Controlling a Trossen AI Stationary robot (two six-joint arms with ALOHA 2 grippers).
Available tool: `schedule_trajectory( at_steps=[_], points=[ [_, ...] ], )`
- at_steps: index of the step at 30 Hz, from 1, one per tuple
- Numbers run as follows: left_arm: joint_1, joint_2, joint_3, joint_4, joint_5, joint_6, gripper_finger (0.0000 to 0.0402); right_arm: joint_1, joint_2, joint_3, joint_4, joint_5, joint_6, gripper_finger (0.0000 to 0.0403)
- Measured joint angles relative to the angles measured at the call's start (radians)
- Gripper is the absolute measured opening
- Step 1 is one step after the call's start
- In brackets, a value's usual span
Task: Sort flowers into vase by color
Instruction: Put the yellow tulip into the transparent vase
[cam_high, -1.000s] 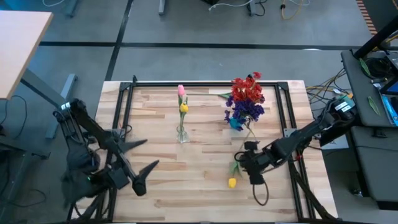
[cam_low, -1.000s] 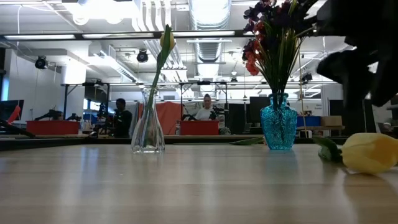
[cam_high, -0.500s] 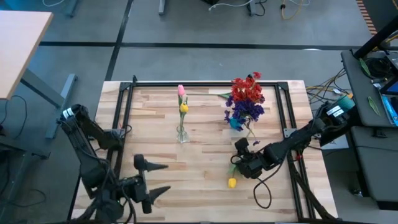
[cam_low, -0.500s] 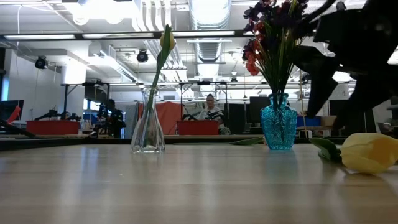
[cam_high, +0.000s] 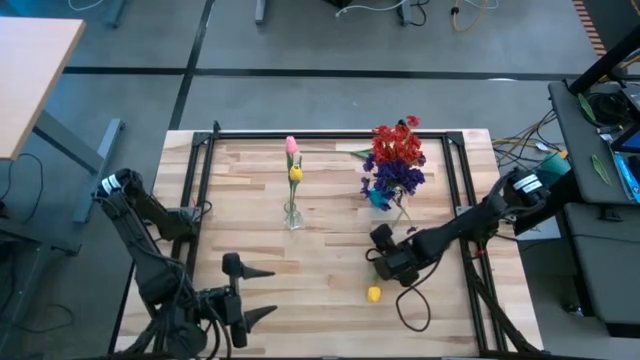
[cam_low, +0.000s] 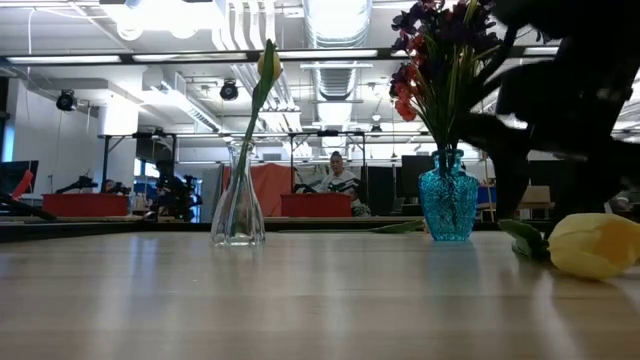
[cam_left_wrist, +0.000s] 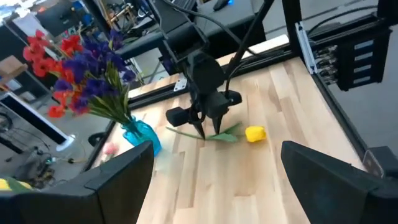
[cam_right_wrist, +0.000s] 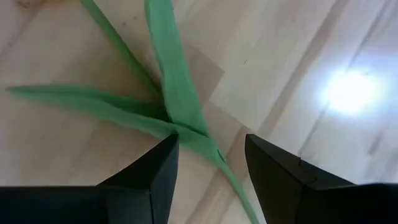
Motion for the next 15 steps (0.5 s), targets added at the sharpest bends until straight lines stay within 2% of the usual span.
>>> schedule_trajectory(
  at_steps=[5,7,10,15],
  points=[
    [-0.001,0.000,-0.087,0.131,0.000,-0.013,0.0333,-0.016,0.067,0.014,-0.003,-0.022,-0.021,0.0175],
    [0.001,0.000,-0.126,0.207,0.000,-0.005,0.0333,-0.023,0.081,0.026,-0.012,-0.057,-0.043,0.0162],
    [0.002,0.000,-0.177,0.284,-0.005,0.001,0.0333,-0.036,0.093,0.046,-0.029,-0.121,-0.055,0.0120],
    [0.002,0.000,-0.221,0.339,-0.037,-0.010,0.0333,-0.040,0.088,0.099,-0.104,-0.157,-0.044,0.0027]
  ],
)
